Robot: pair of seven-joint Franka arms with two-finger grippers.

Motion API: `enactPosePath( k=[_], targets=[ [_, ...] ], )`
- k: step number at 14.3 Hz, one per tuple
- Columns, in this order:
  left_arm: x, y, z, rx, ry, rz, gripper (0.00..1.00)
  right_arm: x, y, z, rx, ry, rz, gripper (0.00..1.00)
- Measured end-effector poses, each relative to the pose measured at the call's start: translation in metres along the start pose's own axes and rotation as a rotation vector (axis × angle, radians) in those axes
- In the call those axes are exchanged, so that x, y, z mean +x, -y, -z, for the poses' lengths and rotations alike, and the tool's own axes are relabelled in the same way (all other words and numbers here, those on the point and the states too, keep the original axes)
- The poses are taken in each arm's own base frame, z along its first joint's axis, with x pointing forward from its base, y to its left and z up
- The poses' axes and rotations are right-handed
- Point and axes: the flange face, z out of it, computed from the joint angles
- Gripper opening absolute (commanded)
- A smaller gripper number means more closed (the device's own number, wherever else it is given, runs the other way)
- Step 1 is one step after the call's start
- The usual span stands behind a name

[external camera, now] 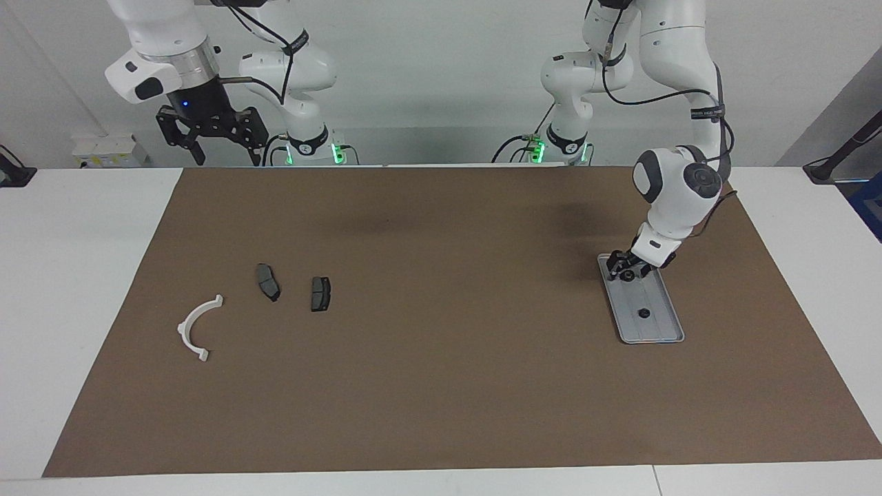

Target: Place bearing gear from tray to pile

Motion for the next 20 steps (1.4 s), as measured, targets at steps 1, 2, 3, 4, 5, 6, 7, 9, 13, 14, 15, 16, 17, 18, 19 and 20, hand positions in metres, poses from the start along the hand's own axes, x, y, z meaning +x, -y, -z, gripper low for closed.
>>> enactPosePath(
  k=[1, 2, 3, 4, 5, 6, 7, 9, 13, 14, 15, 16, 17, 18, 19, 20],
  targets=[
    [0.0, 0.0, 0.001, -0.001, -0.002, 0.011, 0.0, 0.0, -0.001, 0.0, 0.0, 0.0, -0.002, 1.0],
    [0.0, 0.0, 0.003, -0.001, -0.006, 0.028, 0.0, 0.0, -0.001, 0.0, 0.0, -0.001, -0.002, 1.0],
    [0.0, -0.001, 0.004, -0.001, -0.007, 0.041, 0.0, 0.0, -0.001, 0.001, 0.0, -0.002, -0.002, 1.0],
    [0.001, -0.001, 0.005, -0.001, -0.009, 0.049, 0.0, -0.001, -0.001, 0.001, 0.0, -0.002, -0.002, 1.0],
    [0.003, -0.001, 0.009, -0.001, -0.007, 0.053, 0.0, -0.001, -0.001, 0.002, 0.0, -0.003, -0.002, 1.0],
    [0.009, -0.002, 0.02, -0.002, 0.01, 0.054, 0.0, -0.001, -0.001, 0.002, 0.001, -0.004, -0.002, 1.0],
    [0.019, -0.007, 0.041, -0.004, 0.028, 0.058, 0.0, -0.001, -0.001, 0.002, 0.001, -0.005, -0.002, 1.0],
    [0.042, -0.04, 0.103, -0.007, 0.016, 0.112, 0.0, -0.002, -0.001, 0.002, 0.001, -0.004, -0.002, 1.0],
    [0.025, -0.201, 0.153, -0.027, -0.033, 0.25, 0.0, 0.008, 0.002, -0.024, 0.002, -0.024, 0.003, 1.0],
    [0.009, -0.241, 0.151, -0.03, -0.031, 0.27, 0.0, 0.013, 0.005, -0.04, 0.003, -0.031, 0.007, 1.0],
    [-0.004, -0.273, 0.147, -0.033, -0.035, 0.288, 0.0, 0.018, 0.007, -0.057, 0.003, -0.033, 0.009, 1.0],
    [-0.015, -0.297, 0.141, -0.026, -0.038, 0.301, 0.0, 0.024, 0.008, -0.073, 0.003, -0.033, 0.011, 1.0],
    [-0.023, -0.316, 0.128, -0.005, -0.041, 0.314, 0.0, 0.029, 0.009, -0.087, 0.003, -0.033, 0.012, 1.0],
    [-0.027, -0.332, 0.11, 0.015, -0.051, 0.331, 0.0, 0.035, 0.011, -0.098, 0.003, -0.035, 0.008, 1.0],
    [-0.027, -0.344, 0.088, 0.025, -0.062, 0.351, 0.0, 0.042, 0.012, -0.108, 0.004, -0.039, -0.006, 1.0],
    [-0.025, -0.352, 0.067, 0.028, -0.066, 0.368, 0.0, 0.048, 0.013, -0.118, 0.004, -0.043, -0.025, 1.0]
  ],
)
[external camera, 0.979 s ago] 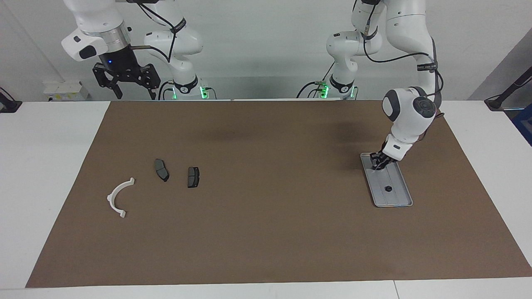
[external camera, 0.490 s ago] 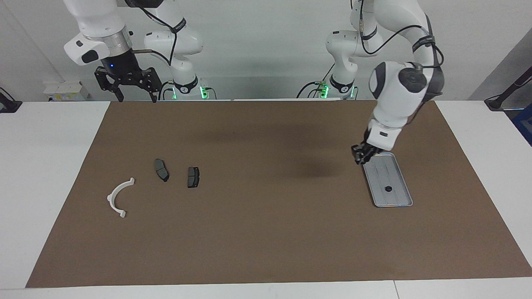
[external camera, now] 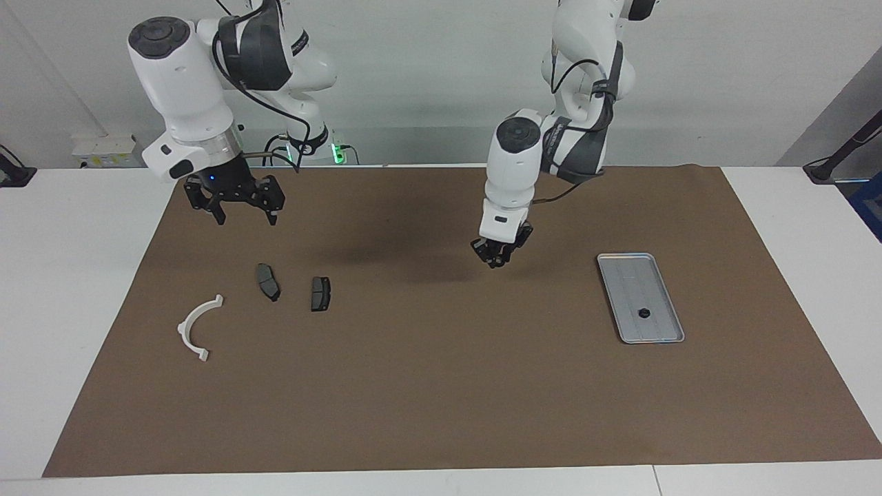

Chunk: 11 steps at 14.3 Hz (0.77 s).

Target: Place bearing gear from tray to pile

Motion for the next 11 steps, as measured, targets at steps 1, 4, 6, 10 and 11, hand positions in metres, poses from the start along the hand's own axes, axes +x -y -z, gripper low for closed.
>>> enactPosePath(
  k=[1, 4, 6, 10, 11],
  targets=[
    [0.0, -0.004, -0.019, 0.002, 0.001, 0.014, 0.0, 0.006, 0.002, -0.011, 0.0, 0.0, -0.022, 1.0],
    [0.003, -0.008, -0.051, 0.004, 0.005, 0.043, 0.0, 0.018, 0.026, -0.045, 0.011, 0.01, -0.106, 1.0],
    [0.004, -0.01, -0.052, -0.008, -0.001, 0.053, 0.0, 0.019, 0.071, -0.064, 0.018, 0.003, -0.171, 1.0],
    [0.001, -0.015, -0.05, -0.029, -0.012, 0.085, 0.0, 0.008, 0.172, -0.106, 0.037, -0.014, -0.259, 1.0],
    [-0.003, -0.018, -0.049, -0.031, -0.012, 0.09, 0.0, 0.005, 0.186, -0.117, 0.039, -0.014, -0.266, 1.0]
  ],
)
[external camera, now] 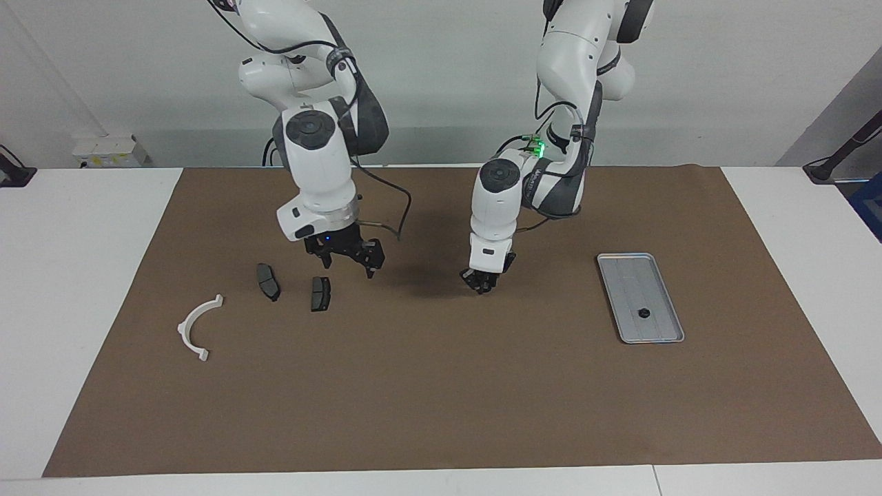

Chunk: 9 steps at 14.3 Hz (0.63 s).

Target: Place bearing gear from tray to pile

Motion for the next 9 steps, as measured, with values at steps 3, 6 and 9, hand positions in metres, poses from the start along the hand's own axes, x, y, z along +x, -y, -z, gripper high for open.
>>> enactPosePath(
  k=[3, 6, 9],
  targets=[
    [-0.014, -0.005, -0.002, 0.001, 0.002, -0.003, 0.0, -0.001, 0.007, -0.012, 0.0, 0.0, -0.006, 1.0],
    [-0.021, -0.002, -0.013, -0.013, -0.001, -0.008, 0.0, 0.005, 0.002, -0.009, 0.007, -0.012, -0.011, 1.0],
    [-0.023, 0.002, -0.021, -0.016, -0.001, -0.008, 0.0, 0.022, -0.017, -0.008, 0.013, -0.028, 0.027, 1.0]
  ],
)
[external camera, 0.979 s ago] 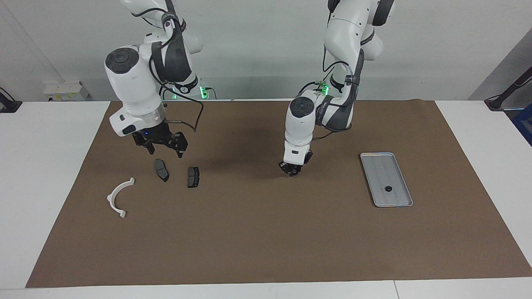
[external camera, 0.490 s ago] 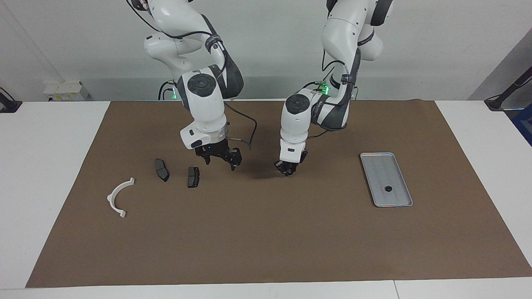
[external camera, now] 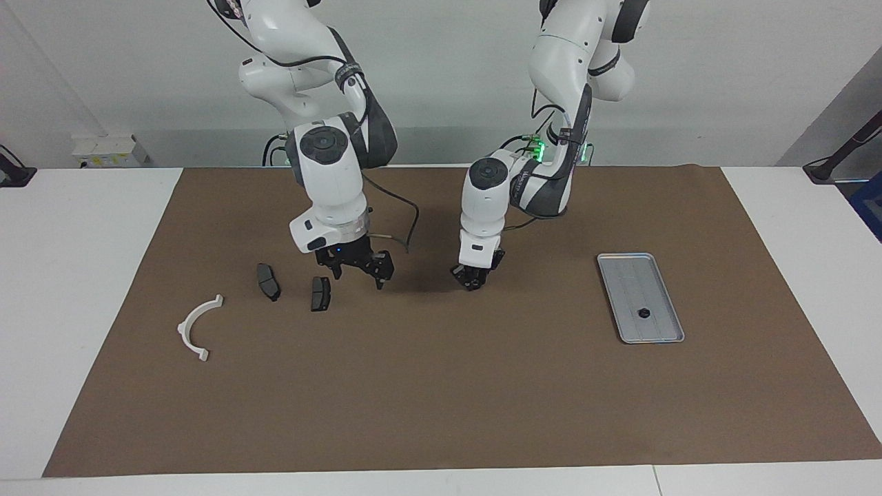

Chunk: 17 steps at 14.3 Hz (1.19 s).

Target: Place bearing gear from tray to pile

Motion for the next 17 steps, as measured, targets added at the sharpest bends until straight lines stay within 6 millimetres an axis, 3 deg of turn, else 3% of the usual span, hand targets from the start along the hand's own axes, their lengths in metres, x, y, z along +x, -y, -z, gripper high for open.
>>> enactPosePath(
  k=[1, 2, 3, 7, 9, 10, 11, 13, 15, 17],
  targets=[
    [0.0, 0.0, 0.0, 0.0, 0.0, 0.0, 0.3, 0.009, -0.013, 0.0, -0.001, -0.003, 0.017, 1.0],
    [0.0, 0.0, 0.0, -0.001, 0.0, 0.0, 0.73, 0.017, -0.024, -0.001, -0.003, -0.005, 0.027, 1.0],
    [0.0, 0.0, 0.0, -0.001, -0.001, 0.0, 1.0, 0.022, -0.033, -0.001, -0.004, -0.006, 0.032, 1.0],
    [0.006, -0.004, 0.009, -0.009, -0.008, 0.005, 1.0, 0.022, -0.034, -0.002, -0.004, -0.005, 0.041, 1.0],
    [0.026, -0.007, 0.037, -0.014, -0.027, 0.009, 1.0, 0.021, -0.032, -0.002, -0.004, -0.004, 0.044, 1.0],
    [0.05, 0.0, 0.063, -0.015, -0.044, -0.009, 1.0, 0.02, -0.031, -0.002, -0.004, -0.003, 0.043, 1.0],
    [0.083, 0.021, 0.09, -0.006, -0.052, -0.047, 1.0, 0.018, -0.027, -0.003, -0.003, -0.002, 0.033, 1.0],
    [0.162, 0.094, 0.132, 0.017, -0.055, -0.126, 1.0, 0.001, -0.001, -0.008, 0.0, 0.003, -0.035, 1.0],
    [0.234, 0.182, 0.147, 0.012, -0.044, -0.2, 1.0, -0.029, 0.046, -0.021, 0.02, -0.005, -0.106, 1.0],
    [0.282, 0.263, 0.139, 0.001, -0.016, -0.274, 1.0, -0.06, 0.087, -0.034, 0.03, 0.0, -0.176, 1.0]
  ],
)
